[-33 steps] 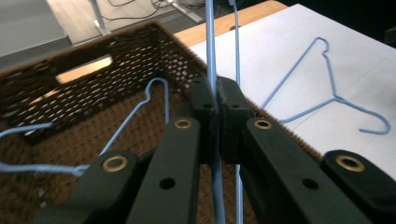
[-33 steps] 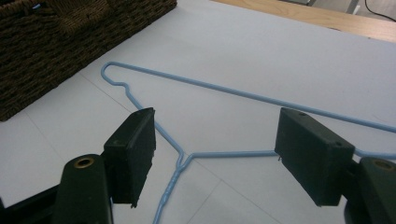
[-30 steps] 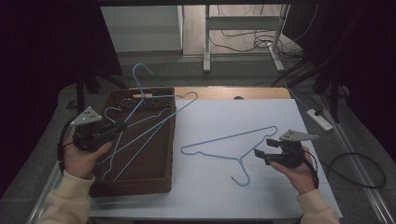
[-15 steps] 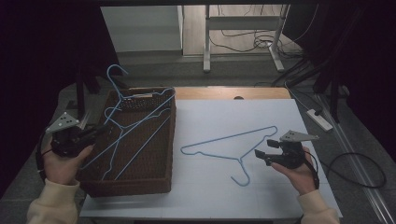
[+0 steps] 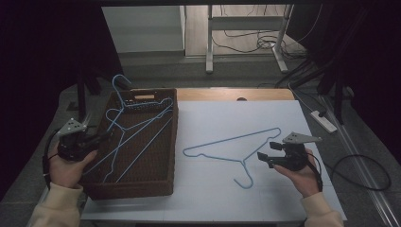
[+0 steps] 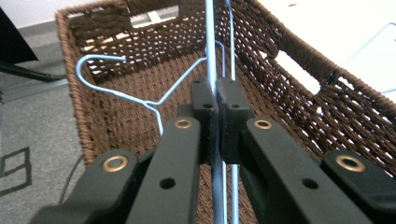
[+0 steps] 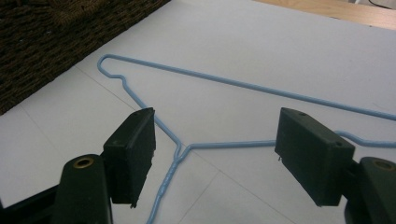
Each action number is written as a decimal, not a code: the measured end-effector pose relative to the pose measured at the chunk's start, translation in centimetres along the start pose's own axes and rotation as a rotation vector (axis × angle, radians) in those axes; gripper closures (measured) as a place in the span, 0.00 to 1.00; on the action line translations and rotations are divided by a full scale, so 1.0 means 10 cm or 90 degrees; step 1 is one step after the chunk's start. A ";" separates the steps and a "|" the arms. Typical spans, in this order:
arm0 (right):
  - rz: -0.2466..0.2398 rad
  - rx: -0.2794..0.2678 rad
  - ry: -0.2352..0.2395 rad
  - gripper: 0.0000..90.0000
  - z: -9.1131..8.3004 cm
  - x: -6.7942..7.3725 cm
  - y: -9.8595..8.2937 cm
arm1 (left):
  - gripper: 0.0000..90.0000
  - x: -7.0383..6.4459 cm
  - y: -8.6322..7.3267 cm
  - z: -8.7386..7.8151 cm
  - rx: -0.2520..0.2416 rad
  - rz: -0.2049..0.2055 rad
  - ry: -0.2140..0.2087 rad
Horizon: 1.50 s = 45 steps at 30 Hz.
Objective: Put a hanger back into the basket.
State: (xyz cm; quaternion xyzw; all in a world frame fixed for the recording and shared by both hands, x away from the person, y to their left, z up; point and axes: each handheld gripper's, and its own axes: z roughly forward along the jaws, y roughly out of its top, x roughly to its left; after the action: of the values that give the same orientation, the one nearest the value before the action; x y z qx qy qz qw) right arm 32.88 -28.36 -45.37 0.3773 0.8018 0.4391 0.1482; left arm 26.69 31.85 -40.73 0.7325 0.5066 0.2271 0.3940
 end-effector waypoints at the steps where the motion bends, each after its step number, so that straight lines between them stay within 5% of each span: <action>1: 0.001 0.000 0.000 0.33 0.00 0.00 0.00 | 0.97 -0.01 0.00 0.03 0.005 0.003 -0.001; 18: 0.006 0.002 0.005 0.33 0.00 0.00 0.00 | 0.97 -0.06 -0.03 0.37 0.072 -0.001 -0.012; 39: 0.003 0.001 0.007 0.33 0.01 0.02 0.00 | 0.94 0.02 -0.12 0.64 0.236 0.002 -0.028; 45: 0.003 0.001 0.008 0.33 0.01 0.03 0.00 | 0.69 0.03 -0.10 0.63 0.190 0.002 -0.004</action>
State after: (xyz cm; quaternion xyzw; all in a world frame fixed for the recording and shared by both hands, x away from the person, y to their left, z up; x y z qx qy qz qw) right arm 32.76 -28.12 -45.36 0.3765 0.8024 0.4408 0.1421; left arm 30.82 30.16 -45.27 0.7847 0.5320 0.1474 0.2820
